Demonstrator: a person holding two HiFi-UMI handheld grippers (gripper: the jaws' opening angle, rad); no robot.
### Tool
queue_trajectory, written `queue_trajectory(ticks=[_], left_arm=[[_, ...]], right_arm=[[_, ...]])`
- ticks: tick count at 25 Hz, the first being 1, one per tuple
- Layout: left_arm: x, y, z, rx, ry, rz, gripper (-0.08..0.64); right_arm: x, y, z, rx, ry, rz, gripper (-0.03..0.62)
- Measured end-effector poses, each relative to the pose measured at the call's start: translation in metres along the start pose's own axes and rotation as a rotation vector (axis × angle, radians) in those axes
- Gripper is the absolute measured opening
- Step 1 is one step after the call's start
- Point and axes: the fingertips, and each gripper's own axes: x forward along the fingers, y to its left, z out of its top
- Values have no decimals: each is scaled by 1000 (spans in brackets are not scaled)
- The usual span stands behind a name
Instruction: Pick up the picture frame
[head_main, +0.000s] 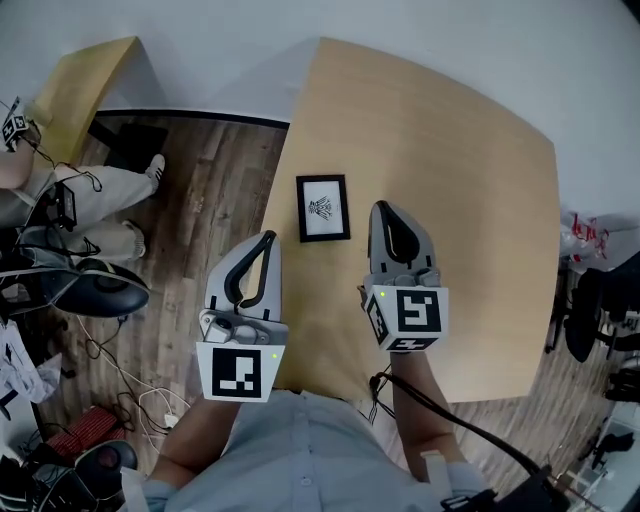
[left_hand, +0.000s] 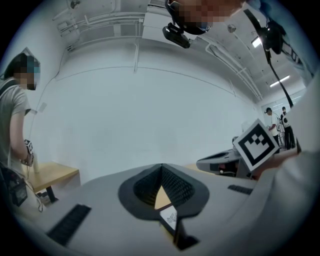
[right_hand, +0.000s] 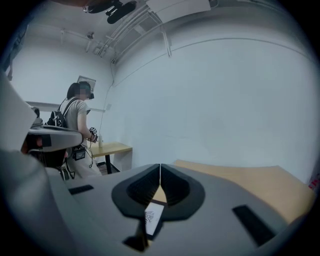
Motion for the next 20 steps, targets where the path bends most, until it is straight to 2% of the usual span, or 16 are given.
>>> queue_trajectory(ticks=[11, 20], left_arm=[[26, 25, -61, -47, 145, -25, 0], [48, 22, -89, -65, 213, -37, 0]], right_arm=[[51, 11, -95, 66, 206, 19, 10], [71, 8, -156, 102, 361, 59, 94]])
